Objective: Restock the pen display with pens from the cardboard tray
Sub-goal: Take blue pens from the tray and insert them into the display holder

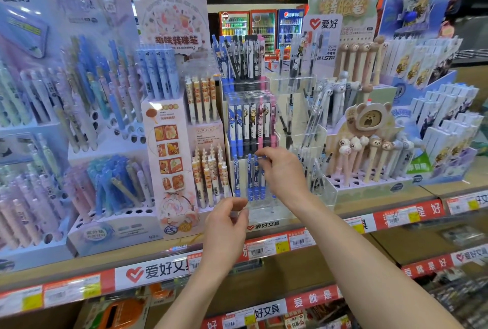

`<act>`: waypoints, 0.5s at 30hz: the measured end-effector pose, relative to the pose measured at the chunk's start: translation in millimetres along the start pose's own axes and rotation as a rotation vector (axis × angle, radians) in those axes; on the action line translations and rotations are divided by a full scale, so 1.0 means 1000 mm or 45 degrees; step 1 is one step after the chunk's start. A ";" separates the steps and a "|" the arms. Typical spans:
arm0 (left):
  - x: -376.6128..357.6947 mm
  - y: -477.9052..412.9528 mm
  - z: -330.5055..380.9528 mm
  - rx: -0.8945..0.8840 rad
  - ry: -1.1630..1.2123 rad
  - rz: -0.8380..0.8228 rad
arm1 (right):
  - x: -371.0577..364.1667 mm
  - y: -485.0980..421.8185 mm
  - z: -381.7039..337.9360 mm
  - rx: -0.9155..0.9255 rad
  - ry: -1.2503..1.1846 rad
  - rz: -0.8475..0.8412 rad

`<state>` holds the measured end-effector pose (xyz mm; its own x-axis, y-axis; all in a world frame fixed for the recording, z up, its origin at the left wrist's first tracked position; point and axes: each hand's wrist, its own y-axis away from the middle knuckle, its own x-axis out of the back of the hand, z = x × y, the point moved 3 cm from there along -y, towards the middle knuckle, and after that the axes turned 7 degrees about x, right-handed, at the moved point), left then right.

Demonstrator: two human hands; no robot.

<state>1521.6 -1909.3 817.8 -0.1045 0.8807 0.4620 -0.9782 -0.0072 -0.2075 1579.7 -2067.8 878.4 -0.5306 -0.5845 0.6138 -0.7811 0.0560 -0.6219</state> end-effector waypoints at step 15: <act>-0.011 0.011 0.016 -0.064 0.098 0.017 | 0.051 0.044 0.006 -0.178 -0.271 -0.042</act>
<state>1509.5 -1926.9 824.2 -0.1019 0.9144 0.3918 -0.9663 0.0027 -0.2575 1520.5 -2099.8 879.4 -0.4346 -0.7441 0.5074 -0.8426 0.1370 -0.5208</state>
